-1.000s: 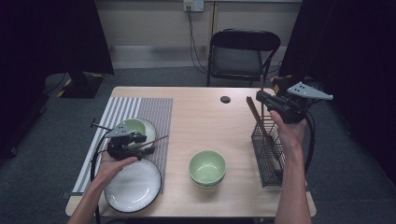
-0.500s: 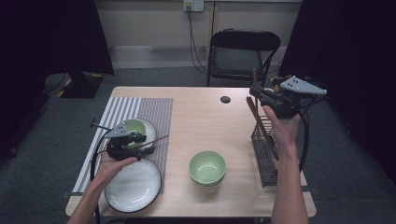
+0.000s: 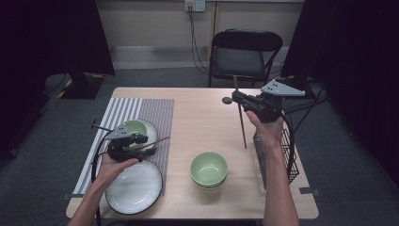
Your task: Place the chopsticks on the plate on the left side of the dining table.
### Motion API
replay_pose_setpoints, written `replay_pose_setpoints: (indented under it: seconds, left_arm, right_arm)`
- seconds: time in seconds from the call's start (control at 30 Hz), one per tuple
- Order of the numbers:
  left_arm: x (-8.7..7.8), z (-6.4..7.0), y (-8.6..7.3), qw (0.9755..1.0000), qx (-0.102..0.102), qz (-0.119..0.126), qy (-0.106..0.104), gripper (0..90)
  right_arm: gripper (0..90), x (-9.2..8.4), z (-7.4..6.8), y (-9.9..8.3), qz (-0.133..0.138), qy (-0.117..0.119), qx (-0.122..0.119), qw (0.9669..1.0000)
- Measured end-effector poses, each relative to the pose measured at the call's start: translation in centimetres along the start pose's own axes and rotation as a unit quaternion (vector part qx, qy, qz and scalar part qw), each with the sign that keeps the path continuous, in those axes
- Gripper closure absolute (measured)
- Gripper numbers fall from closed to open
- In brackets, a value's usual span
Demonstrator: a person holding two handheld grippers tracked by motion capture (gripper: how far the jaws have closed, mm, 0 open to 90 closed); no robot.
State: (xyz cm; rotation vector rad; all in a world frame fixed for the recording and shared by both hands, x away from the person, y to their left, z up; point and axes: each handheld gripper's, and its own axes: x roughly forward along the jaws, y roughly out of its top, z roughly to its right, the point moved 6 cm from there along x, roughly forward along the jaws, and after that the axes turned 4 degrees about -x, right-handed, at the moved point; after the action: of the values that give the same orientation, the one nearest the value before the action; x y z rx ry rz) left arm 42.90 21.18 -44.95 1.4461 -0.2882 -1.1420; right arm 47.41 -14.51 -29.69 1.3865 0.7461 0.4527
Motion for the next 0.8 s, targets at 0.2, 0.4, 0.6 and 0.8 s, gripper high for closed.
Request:
replay_pose_setpoints:
  seconds: [0.2, 0.4, 0.6, 0.8]
  left_arm:
    - [-0.4, 1.0, 1.1, 0.9998, 0.012, 0.014, -0.007, 32.4]
    - [-0.5, 2.1, 1.8, 0.9995, 0.02, 0.021, -0.013, 32.4]
    - [-1.1, 2.7, 2.7, 0.9988, 0.023, 0.038, -0.023, 32.8]
    - [-1.6, 3.2, 3.3, 0.9979, 0.027, 0.052, -0.027, 32.9]
  right_arm:
    - [85.2, 1.3, -1.8, 0.6, 0.011, 0.029, 0.004, 0.9995]
    - [85.3, 3.0, -3.9, 1.2, 0.011, 0.055, 0.003, 0.9984]
    - [85.3, 4.5, -6.5, 1.7, 0.024, 0.077, -0.01, 0.9967]
    - [85.3, 5.9, -9.2, 2.5, 0.028, 0.106, -0.018, 0.9938]
